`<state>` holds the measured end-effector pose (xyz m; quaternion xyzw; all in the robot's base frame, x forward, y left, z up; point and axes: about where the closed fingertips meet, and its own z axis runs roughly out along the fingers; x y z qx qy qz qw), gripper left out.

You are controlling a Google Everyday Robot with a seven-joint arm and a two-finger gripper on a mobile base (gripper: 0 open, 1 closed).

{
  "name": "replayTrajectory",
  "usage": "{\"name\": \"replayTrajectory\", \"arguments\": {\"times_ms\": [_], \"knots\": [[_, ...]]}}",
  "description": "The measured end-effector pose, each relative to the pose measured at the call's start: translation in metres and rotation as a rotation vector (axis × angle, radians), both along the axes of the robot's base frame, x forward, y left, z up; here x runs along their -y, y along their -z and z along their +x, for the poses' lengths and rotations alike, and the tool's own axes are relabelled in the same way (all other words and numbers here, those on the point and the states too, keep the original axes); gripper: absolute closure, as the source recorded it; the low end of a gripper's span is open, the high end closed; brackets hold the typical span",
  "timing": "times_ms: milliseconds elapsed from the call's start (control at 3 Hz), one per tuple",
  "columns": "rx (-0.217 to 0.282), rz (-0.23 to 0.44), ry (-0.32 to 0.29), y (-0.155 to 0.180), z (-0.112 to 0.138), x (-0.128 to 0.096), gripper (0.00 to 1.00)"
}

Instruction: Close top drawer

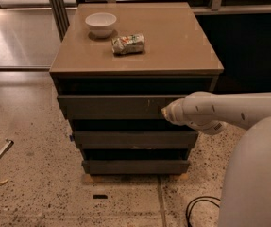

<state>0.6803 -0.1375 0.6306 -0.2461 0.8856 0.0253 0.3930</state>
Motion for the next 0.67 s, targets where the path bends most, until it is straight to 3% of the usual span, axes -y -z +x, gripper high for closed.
{"name": "replayTrajectory", "arguments": {"times_ms": [333, 667], "knots": [[0.015, 0.008, 0.026, -0.0012, 0.003, 0.0099, 1.0], [0.017, 0.031, 0.024, -0.0004, 0.0024, 0.0136, 0.81]]}}
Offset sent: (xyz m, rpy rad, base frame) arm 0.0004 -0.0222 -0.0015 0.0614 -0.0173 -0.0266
